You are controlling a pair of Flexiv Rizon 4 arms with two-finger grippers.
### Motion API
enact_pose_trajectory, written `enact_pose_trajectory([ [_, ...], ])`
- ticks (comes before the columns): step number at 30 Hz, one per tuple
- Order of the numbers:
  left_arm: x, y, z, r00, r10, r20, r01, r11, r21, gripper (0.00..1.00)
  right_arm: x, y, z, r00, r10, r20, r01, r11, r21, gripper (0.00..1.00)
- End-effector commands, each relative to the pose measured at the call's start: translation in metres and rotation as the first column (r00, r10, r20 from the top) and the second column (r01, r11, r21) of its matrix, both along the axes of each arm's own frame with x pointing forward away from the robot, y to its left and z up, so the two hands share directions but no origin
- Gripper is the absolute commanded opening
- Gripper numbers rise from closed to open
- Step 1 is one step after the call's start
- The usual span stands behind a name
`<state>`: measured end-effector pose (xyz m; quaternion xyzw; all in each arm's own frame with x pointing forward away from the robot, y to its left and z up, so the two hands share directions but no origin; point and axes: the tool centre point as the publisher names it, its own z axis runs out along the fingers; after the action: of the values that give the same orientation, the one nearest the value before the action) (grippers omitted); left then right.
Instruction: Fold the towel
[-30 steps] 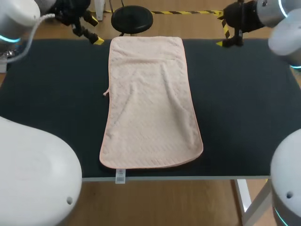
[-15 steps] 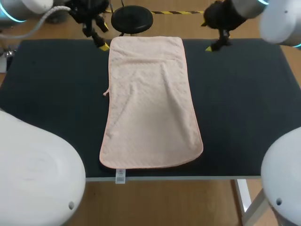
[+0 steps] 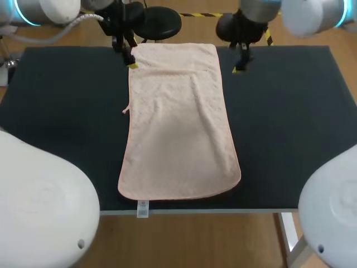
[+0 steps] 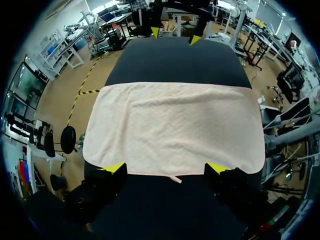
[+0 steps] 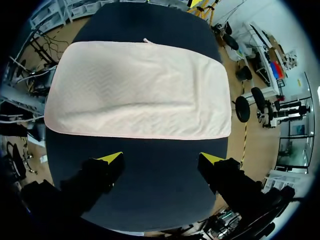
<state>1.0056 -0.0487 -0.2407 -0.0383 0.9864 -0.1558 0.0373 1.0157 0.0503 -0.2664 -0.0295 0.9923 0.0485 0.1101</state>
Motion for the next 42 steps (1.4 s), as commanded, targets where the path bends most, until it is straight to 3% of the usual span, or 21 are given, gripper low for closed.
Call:
enact_pose_trajectory([
  [1, -0.002, -0.006, -0.015, 1.000, -0.012, -0.027, 0.013, 1.000, 0.013, 1.00, 0.007, 0.011, -0.023, 0.999, -0.042, -0.025, 0.039, 0.993, -0.111, 1.00],
  [8, 0.002, -0.018, -0.057, 0.996, -0.015, -0.092, 0.016, 1.000, 0.010, 1.00, 0.006, 0.019, -0.048, 0.999, -0.034, -0.027, 0.032, 0.997, -0.068, 1.00],
  [14, 0.000, -0.022, -0.075, 0.996, -0.010, -0.090, 0.010, 1.000, 0.004, 1.00, 0.005, 0.019, -0.067, 0.998, -0.053, -0.042, 0.051, 0.998, -0.044, 1.00],
  [19, -0.004, -0.021, -0.094, 0.993, -0.018, -0.120, 0.021, 1.000, 0.018, 1.00, 0.001, 0.019, -0.088, 0.996, -0.055, -0.076, 0.052, 0.998, -0.039, 1.00],
  [34, -0.012, -0.014, -0.128, 0.982, -0.038, -0.184, 0.045, 0.999, 0.029, 1.00, 0.000, 0.026, -0.131, 0.989, -0.046, -0.138, 0.039, 0.998, -0.053, 1.00],
  [42, -0.009, -0.008, -0.145, 0.981, -0.047, -0.188, 0.052, 0.998, 0.026, 1.00, 0.001, 0.028, -0.146, 0.986, -0.052, -0.157, 0.044, 0.997, -0.056, 1.00],
])
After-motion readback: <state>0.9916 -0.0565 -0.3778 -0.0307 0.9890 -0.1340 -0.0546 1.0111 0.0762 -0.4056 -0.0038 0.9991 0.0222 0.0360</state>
